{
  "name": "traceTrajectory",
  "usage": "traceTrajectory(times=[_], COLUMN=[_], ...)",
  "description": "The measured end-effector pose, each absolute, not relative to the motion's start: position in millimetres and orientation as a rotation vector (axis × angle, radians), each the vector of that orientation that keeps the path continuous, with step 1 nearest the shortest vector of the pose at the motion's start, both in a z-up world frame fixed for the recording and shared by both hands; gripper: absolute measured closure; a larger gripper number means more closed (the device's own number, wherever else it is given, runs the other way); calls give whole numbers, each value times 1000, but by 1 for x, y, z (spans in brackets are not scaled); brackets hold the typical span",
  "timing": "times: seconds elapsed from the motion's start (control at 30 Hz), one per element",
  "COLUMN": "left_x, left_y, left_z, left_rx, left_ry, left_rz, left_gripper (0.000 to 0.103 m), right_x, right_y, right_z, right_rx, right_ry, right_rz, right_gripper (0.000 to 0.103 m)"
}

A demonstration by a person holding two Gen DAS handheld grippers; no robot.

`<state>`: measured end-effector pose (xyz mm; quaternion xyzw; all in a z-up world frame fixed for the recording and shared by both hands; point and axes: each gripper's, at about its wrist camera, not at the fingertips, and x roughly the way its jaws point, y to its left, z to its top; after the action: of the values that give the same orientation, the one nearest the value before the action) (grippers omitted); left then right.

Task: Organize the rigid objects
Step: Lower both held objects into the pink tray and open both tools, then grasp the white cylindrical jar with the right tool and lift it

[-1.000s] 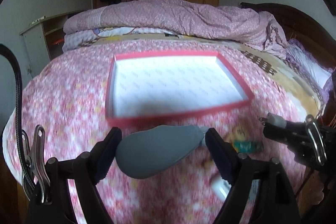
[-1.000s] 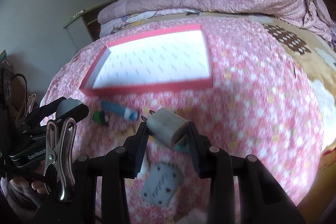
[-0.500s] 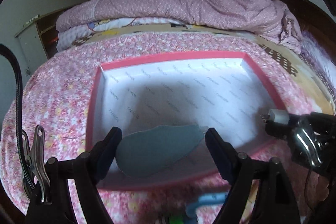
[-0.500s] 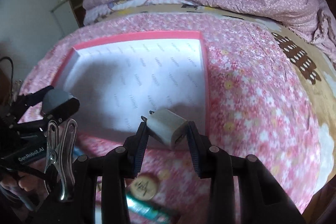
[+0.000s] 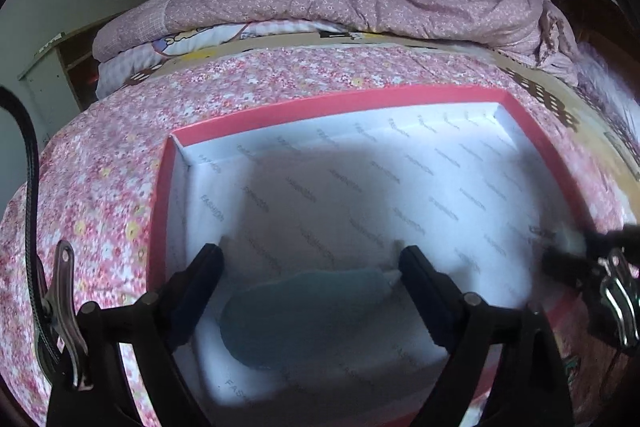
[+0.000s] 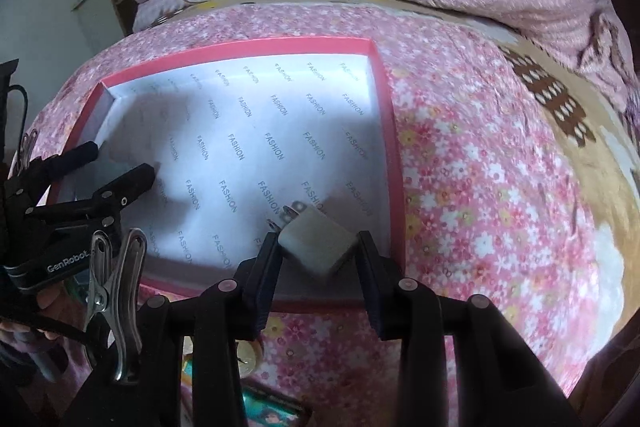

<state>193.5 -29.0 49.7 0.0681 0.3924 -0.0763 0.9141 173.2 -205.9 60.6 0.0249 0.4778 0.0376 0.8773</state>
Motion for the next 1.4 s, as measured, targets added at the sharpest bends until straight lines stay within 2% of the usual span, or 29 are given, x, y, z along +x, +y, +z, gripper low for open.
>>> traceTrajectory(times=[0.27, 0.37, 0.43, 0.5, 0.87, 1.4], left_x=[187, 175, 166, 152, 75, 17], left_y=[-24, -20, -19, -19, -4, -7], left_z=[64, 78, 83, 88, 88, 68], left_rx=[112, 92, 93, 110, 41, 72], left_ry=[809, 793, 791, 786, 772, 835], left_rz=[-175, -187, -193, -197, -230, -222], left_gripper=[10, 10, 10, 10, 10, 11], right_x=[165, 157, 148, 135, 61, -23], right_y=[-211, -212, -212, -212, -216, -239], right_z=[65, 74, 80, 86, 88, 59], right_rx=[125, 135, 126, 112, 73, 158], right_ry=[987, 959, 928, 899, 917, 983], right_rz=[92, 102, 105, 122, 156, 180], right_gripper=[64, 58, 48, 45, 45, 45])
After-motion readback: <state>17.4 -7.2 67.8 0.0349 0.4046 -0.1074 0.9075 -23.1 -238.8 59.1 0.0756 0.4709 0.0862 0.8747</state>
